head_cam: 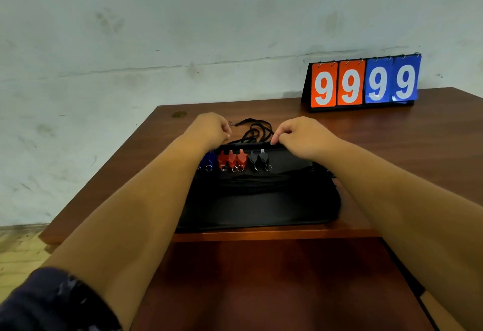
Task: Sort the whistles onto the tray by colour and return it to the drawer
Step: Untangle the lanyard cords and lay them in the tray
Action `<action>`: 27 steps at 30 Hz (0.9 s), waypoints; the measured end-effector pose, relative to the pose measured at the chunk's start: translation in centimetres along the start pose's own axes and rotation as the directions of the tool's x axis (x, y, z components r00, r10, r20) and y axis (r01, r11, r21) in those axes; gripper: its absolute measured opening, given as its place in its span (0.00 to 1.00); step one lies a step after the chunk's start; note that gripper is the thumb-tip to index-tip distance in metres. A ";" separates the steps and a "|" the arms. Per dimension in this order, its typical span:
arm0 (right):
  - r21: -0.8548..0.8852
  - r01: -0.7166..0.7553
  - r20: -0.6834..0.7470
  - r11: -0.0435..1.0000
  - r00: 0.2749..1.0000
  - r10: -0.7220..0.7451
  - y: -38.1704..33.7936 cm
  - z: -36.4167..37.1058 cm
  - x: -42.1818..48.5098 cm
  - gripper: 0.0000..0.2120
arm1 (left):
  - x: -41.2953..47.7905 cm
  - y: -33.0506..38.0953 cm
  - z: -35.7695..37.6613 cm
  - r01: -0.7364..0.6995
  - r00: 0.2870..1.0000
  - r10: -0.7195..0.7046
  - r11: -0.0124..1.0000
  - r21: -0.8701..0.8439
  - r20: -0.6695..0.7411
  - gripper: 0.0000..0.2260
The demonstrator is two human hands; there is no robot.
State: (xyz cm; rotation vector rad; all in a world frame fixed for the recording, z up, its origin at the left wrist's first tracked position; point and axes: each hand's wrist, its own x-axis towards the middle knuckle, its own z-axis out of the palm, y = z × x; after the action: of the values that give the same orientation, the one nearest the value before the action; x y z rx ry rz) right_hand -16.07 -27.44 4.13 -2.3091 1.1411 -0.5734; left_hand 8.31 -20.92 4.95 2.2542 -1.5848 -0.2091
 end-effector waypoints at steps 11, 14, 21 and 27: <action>0.021 -0.023 -0.008 1.000 1.000 0.023 1.7 0.6 2.1 0.17 | 4.1 1.3 1.2 -0.014 0.989 -0.011 0.986 0.168 0.144 0.07; 0.029 -0.030 -0.007 0.999 1.000 0.030 1.5 1.1 2.2 0.16 | 3.6 1.7 0.7 -0.038 0.987 0.021 0.994 0.107 0.161 0.06; 0.139 -0.003 -0.092 0.990 0.996 0.016 -0.9 0.9 2.5 0.18 | 1.2 3.2 -2.8 -0.207 0.977 0.199 0.972 -0.108 -0.079 0.02; 0.308 0.079 -0.070 0.948 0.996 -0.060 -4.6 -0.6 1.5 0.20 | -2.5 6.0 -7.4 -0.334 0.936 0.292 0.912 -0.237 -0.195 0.04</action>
State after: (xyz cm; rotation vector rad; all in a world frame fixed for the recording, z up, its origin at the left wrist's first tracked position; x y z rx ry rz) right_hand -12.78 -26.46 7.57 -2.0774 0.9221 -0.7934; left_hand 4.58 -18.75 13.82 1.7406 -1.6946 -0.1443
